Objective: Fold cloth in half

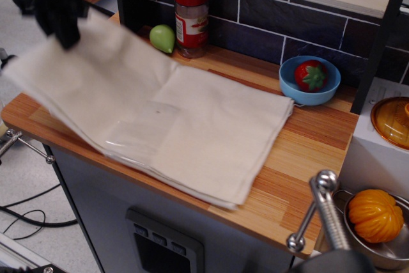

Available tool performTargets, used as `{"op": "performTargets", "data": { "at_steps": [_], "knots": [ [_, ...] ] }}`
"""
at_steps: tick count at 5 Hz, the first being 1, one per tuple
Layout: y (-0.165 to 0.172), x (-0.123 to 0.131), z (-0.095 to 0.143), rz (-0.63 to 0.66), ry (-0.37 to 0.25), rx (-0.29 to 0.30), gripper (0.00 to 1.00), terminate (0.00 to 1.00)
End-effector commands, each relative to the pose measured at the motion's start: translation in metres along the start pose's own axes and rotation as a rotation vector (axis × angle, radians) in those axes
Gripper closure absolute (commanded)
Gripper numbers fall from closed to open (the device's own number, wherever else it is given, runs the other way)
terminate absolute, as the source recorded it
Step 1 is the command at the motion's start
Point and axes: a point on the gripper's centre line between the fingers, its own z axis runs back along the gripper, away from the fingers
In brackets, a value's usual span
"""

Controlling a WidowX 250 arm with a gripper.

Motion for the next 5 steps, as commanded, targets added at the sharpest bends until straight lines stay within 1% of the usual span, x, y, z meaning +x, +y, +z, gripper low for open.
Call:
{"op": "performTargets", "data": {
  "at_steps": [1,2,3,4,5],
  "knots": [
    [-0.059,0.01,0.046,-0.003,-0.081,-0.021,1.0,0.0],
    [-0.096,0.002,0.037,0.0,-0.057,-0.029,1.0,0.0],
    [-0.135,-0.002,0.017,0.01,-0.017,-0.029,1.0,0.0],
    [-0.171,-0.016,0.003,0.003,0.02,-0.042,1.0,0.0],
    [-0.202,-0.017,-0.006,-0.024,0.095,0.024,0.0,1.0]
  ]
}}
